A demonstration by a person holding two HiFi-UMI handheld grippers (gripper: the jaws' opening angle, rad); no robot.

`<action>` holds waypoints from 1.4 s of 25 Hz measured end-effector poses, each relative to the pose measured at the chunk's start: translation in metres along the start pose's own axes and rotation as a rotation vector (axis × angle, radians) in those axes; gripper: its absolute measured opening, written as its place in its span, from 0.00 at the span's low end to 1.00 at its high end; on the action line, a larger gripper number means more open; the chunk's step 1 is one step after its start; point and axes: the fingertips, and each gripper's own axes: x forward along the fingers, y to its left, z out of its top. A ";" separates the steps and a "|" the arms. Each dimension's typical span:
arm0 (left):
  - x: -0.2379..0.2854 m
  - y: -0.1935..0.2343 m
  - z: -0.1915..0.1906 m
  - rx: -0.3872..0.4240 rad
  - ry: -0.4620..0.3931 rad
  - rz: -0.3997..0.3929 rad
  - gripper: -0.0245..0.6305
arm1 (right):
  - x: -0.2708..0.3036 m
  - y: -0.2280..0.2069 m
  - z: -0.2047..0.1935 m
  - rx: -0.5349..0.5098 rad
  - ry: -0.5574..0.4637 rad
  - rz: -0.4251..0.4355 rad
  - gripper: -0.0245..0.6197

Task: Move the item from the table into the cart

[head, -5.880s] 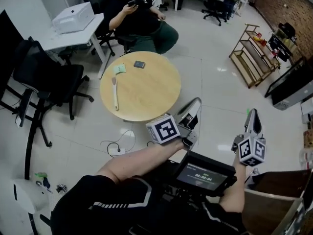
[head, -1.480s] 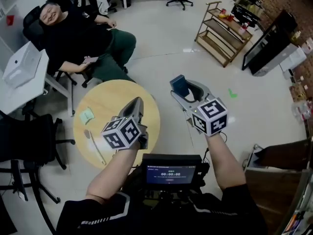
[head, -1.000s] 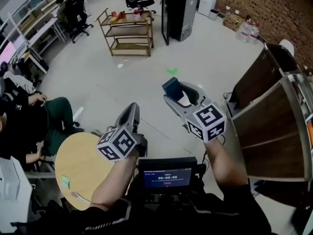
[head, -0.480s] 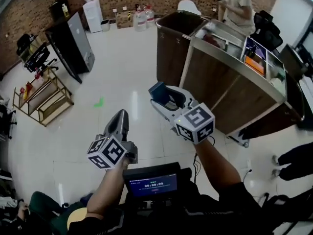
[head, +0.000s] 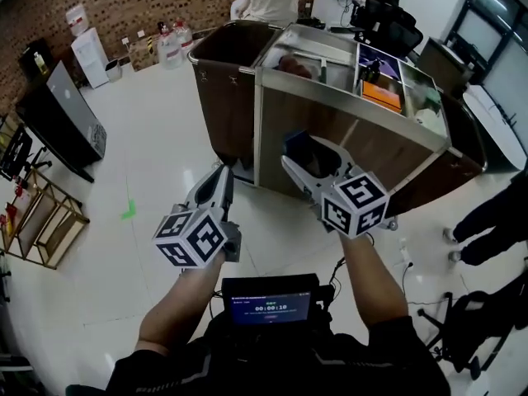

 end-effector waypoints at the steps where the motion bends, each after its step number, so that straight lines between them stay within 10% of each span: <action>1: 0.024 -0.005 -0.001 0.002 0.006 -0.012 0.04 | 0.002 -0.023 0.001 0.004 -0.004 -0.015 0.42; 25: 0.447 0.030 0.128 0.132 0.073 -0.381 0.04 | 0.243 -0.424 0.077 0.088 0.109 -0.368 0.42; 35: 0.578 0.023 0.135 0.110 0.111 -0.400 0.04 | 0.330 -0.534 0.061 0.080 0.296 -0.284 0.43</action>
